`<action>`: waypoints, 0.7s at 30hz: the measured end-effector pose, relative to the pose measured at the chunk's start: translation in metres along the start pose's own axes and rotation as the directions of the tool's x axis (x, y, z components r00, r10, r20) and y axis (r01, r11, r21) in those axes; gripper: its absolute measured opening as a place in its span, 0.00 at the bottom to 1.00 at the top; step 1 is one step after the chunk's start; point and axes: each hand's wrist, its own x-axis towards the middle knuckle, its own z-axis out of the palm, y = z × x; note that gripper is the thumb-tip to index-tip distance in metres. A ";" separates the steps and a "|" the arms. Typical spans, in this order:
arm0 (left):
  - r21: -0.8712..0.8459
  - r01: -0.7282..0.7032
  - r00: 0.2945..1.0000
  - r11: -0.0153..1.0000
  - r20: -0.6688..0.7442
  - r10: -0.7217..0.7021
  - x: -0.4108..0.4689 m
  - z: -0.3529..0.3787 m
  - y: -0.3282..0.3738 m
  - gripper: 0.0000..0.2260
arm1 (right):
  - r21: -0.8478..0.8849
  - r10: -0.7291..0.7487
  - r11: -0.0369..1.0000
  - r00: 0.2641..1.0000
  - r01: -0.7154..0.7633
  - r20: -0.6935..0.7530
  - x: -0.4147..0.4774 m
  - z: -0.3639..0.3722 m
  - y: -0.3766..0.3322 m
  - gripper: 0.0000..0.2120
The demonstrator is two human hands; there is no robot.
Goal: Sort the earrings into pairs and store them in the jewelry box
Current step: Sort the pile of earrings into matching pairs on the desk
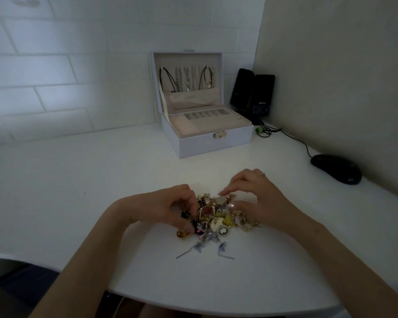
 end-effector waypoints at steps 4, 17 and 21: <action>-0.067 -0.026 0.993 0.997 -0.116 0.019 0.003 0.002 0.001 0.04 | -0.186 0.041 0.982 0.992 -0.018 0.122 0.019 0.001 -0.009 0.11; 0.368 -0.235 0.852 0.900 -0.368 0.373 0.022 0.033 0.005 0.07 | 0.102 0.031 0.995 0.991 -0.018 -0.130 0.020 0.006 -0.004 0.04; 0.480 -0.215 0.880 0.851 -0.282 0.382 0.026 0.040 0.003 0.07 | 0.126 0.070 0.991 0.988 -0.053 -0.136 0.018 0.006 -0.005 0.05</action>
